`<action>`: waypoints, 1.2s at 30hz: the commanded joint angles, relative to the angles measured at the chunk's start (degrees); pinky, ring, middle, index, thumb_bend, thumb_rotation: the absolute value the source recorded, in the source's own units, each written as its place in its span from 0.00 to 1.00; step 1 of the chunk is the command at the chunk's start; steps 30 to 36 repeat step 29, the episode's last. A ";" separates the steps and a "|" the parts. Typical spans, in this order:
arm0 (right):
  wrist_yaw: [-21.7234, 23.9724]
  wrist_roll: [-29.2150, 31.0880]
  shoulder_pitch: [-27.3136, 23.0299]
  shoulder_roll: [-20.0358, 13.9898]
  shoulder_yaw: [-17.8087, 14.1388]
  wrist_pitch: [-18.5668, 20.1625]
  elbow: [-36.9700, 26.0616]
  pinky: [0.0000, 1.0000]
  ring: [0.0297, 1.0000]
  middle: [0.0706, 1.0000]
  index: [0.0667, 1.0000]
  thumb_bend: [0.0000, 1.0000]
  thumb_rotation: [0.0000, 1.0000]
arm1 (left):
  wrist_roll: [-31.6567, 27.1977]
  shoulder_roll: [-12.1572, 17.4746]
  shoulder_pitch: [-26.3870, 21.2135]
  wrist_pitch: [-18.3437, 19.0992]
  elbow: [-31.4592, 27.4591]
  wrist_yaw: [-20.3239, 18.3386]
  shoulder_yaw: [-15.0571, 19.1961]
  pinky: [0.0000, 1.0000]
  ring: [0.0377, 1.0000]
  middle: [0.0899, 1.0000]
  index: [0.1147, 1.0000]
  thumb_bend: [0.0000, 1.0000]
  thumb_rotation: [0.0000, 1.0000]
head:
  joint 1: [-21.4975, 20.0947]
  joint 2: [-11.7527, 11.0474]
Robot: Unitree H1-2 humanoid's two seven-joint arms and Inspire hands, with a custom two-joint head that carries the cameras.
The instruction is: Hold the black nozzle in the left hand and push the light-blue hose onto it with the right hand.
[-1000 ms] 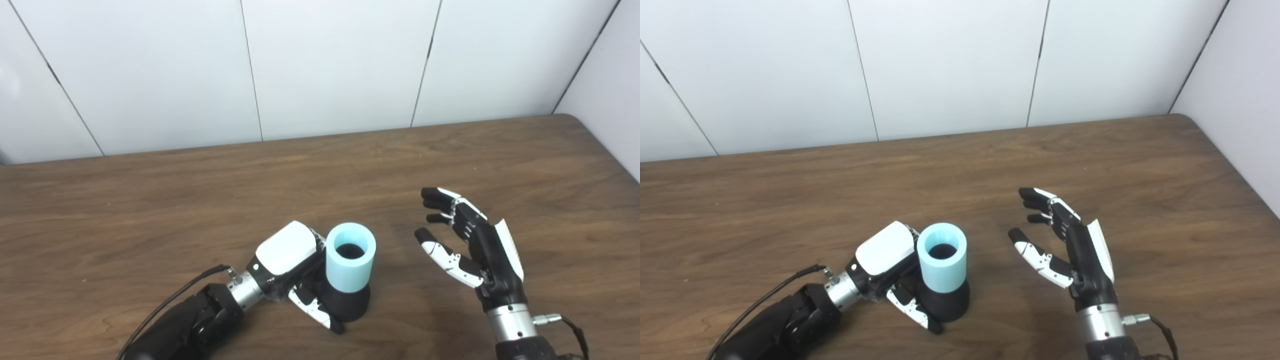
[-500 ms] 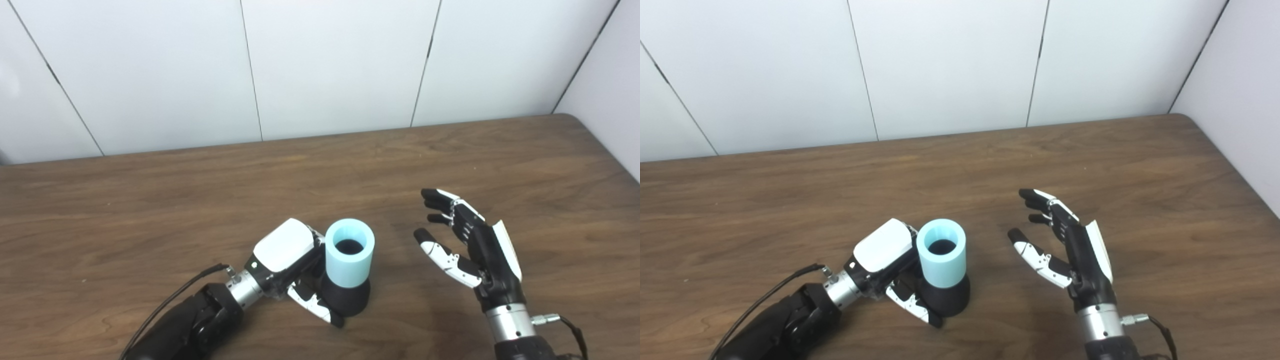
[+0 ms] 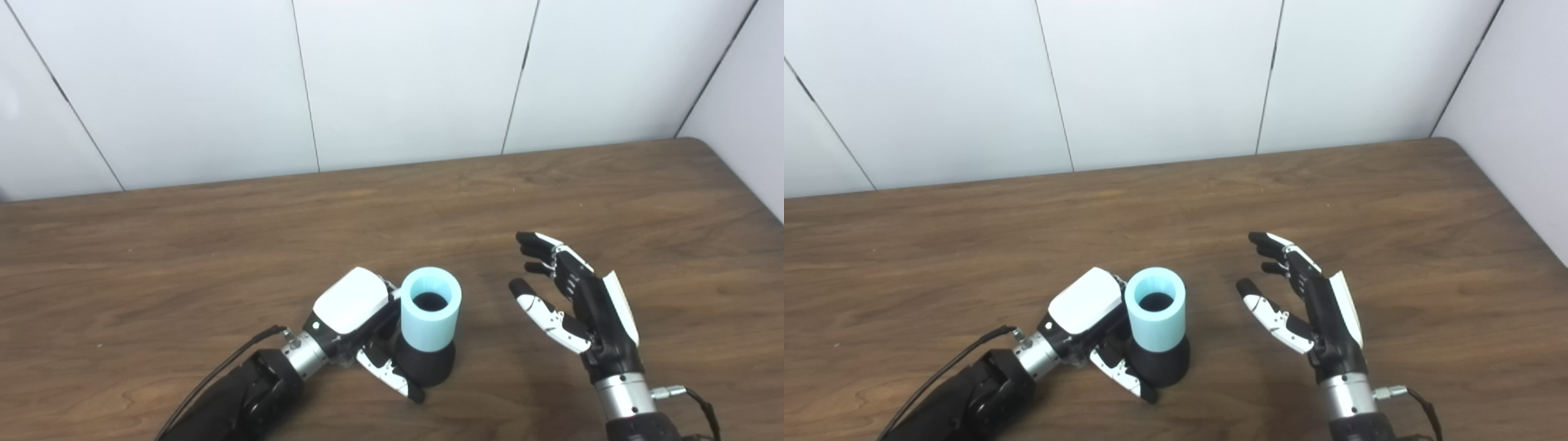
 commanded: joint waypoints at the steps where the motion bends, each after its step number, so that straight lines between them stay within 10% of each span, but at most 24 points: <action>1: -1.17 -0.20 0.45 2.88 -0.11 -0.87 -3.48 0.75 0.81 0.81 0.76 0.20 0.42 | 4.52 3.66 9.40 7.56 4.92 -10.96 -3.39 0.89 0.90 0.89 0.89 1.00 0.31 | -0.07 0.05; 19: -0.68 0.64 0.48 1.55 -0.08 -0.72 -2.99 0.76 0.82 0.81 0.76 0.21 0.45 | -2.97 12.26 14.35 10.64 -6.92 -17.84 4.69 0.86 0.88 0.88 0.89 1.00 0.42 | 0.88 -0.03; 36: -0.55 0.43 0.71 1.63 0.07 -0.10 -3.60 0.75 0.82 0.81 0.76 0.22 0.45 | -5.64 15.10 13.82 11.52 -6.57 -19.39 7.39 0.87 0.87 0.87 0.89 1.00 0.45 | 0.89 -0.02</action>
